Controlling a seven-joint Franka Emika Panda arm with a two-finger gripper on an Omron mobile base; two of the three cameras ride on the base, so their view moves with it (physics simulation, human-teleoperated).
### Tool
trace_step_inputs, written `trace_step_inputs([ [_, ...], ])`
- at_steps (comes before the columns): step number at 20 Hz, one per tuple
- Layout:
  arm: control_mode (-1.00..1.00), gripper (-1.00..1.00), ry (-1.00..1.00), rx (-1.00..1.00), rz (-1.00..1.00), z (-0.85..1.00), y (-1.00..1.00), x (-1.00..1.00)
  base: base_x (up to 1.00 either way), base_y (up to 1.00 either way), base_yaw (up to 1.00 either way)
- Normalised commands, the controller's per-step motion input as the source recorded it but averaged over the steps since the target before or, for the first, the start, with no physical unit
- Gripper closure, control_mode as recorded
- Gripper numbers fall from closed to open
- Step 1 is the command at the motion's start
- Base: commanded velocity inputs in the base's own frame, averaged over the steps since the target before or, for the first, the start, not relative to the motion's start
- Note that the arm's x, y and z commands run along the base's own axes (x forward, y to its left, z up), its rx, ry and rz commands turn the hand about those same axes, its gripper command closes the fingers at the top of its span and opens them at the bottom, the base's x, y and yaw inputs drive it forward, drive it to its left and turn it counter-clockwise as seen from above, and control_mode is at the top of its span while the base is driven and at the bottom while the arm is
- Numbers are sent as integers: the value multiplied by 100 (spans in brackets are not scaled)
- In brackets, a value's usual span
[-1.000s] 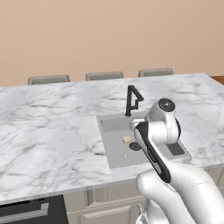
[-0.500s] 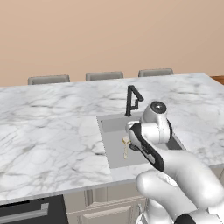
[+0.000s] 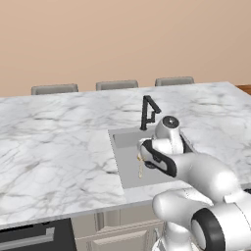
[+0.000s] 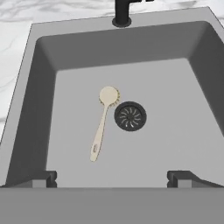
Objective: Pick up the bar soap and dish brush from the sink, and place them back in the cabinet, and close the cabinet doors.
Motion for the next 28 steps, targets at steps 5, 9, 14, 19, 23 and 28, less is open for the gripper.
trace_step_inputs([
  [5, -100, -100, 5, 0, 0, -32, 2, 33, 0, 0, 0],
  [9, -100, -100, 1, 0, 0, -20, 0, 30, 0, 0, 0],
  [14, -100, -100, 1, 0, 0, -27, 0, 33, 0, 0, 0],
  [19, -100, -100, 3, 0, 0, -29, 2, 27, 0, 0, 0],
  [23, -100, -100, 5, 0, 0, -30, 3, 22, 0, 0, 0],
  [28, -100, -100, 5, 0, 0, -21, 3, 17, 0, 0, 0],
])
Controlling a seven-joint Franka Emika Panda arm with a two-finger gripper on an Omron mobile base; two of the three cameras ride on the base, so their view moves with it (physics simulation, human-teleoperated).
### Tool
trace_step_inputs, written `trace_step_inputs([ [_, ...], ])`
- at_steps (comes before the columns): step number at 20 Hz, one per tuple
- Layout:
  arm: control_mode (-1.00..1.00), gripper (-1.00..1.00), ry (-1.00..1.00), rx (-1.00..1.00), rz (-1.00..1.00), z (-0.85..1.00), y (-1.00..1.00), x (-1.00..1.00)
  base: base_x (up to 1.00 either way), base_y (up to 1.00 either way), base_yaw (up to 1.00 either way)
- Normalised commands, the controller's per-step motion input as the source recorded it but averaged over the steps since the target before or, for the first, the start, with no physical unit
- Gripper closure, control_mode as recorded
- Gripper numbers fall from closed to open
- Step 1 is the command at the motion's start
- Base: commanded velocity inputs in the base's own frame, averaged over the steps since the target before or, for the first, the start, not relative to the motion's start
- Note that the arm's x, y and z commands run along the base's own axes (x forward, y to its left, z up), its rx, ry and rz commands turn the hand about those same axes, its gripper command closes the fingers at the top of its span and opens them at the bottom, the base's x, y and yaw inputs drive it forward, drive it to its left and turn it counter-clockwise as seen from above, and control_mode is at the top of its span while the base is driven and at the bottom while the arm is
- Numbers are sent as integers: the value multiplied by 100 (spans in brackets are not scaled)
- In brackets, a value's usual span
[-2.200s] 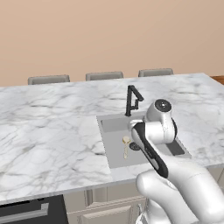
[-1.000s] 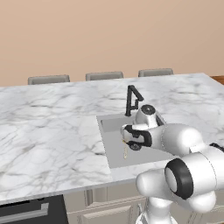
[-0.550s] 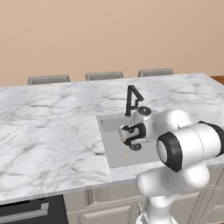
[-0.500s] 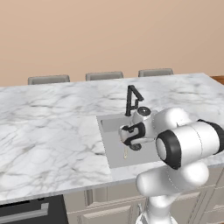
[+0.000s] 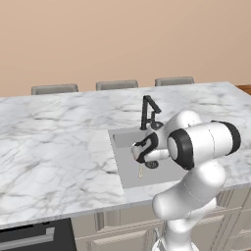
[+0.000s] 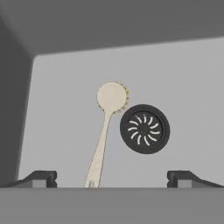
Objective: Pick up the bar soap and dish brush from the sink, and place them back in the cabinet, and close the cabinet doors.
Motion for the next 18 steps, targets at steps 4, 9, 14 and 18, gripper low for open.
trace_step_inputs([
  [4, -100, -100, 6, 0, 0, -19, 5, 18, 0, 0, 0],
  [9, -100, -100, 6, 0, 0, -19, 7, 17, 0, 0, 0],
  [14, -100, -100, 6, 0, 0, -20, 6, 23, 0, 0, 0],
  [18, -100, -100, 5, 0, 0, -19, 2, 19, 0, 0, 0],
])
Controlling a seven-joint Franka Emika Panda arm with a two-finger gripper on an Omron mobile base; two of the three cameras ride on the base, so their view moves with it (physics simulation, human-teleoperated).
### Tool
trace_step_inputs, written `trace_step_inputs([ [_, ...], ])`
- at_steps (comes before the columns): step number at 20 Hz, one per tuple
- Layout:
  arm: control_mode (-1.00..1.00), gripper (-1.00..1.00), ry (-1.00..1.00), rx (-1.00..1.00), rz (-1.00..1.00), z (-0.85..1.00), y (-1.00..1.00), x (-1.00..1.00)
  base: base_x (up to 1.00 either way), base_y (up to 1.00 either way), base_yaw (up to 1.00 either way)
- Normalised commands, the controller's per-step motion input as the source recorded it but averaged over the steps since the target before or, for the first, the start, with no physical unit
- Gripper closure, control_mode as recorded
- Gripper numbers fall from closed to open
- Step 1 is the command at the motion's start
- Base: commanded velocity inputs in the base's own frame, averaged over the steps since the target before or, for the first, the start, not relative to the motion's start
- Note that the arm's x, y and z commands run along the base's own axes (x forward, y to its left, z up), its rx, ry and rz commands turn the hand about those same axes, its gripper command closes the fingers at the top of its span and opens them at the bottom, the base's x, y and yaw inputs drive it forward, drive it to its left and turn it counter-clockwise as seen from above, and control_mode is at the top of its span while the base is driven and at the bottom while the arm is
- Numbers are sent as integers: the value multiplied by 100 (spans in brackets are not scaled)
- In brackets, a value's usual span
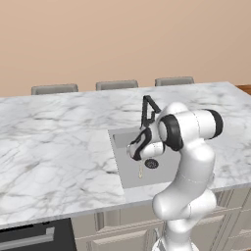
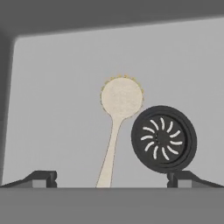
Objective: Pick up the bar soap and dish brush from the sink, and place them back in the cabinet, and close the cabinet doors.
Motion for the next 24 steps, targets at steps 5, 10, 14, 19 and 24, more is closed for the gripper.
trace_step_inputs([
  [5, -100, -100, 4, 1, 0, -21, 0, 16, 0, 0, 0],
  [10, -100, -100, 4, 1, 0, -22, 0, 17, 0, 0, 0],
  [14, -100, -100, 5, 0, 0, -24, 0, 16, 0, 0, 0],
  [19, -100, -100, 4, 0, 0, -25, 0, 17, 0, 0, 0],
  [24, -100, -100, 4, 0, 0, -23, 0, 13, 0, 0, 0],
])
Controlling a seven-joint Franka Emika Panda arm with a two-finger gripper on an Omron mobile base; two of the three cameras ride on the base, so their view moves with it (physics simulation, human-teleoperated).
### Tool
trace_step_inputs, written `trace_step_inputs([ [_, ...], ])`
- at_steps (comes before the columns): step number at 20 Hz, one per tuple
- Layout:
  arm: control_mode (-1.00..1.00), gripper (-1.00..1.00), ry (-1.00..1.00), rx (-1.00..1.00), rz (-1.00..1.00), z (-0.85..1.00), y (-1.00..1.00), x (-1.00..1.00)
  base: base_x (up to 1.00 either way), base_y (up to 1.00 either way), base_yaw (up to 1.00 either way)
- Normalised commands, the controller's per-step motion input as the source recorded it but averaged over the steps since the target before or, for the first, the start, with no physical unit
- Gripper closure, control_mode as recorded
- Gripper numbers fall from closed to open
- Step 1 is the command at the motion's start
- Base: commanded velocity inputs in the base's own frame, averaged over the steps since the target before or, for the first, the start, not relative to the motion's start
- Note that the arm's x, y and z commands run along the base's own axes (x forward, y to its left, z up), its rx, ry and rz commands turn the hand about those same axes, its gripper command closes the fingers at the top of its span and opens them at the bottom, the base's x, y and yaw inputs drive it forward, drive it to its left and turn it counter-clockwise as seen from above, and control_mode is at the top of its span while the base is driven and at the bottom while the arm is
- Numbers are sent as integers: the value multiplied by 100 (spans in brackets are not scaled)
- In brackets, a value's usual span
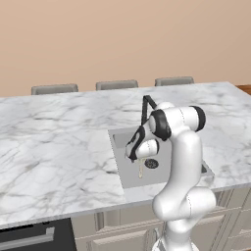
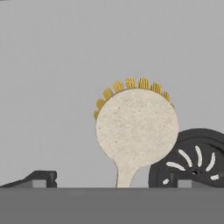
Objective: Pick up the bar soap and dish brush from the sink, and place them back in the cabinet, and close the cabinet doors.
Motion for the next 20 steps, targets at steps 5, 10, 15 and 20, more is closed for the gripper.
trace_step_inputs([
  [5, -100, -100, 4, 1, 0, -15, 0, 2, 0, 0, 0],
  [10, -100, -100, 5, 0, 0, -12, 0, 0, 0, 0, 0],
  [15, -100, 100, 6, 0, 0, -7, 0, 0, 0, 0, 0],
  [20, -100, 100, 0, 0, 0, 0, 0, 0, 0, 0, 0],
])
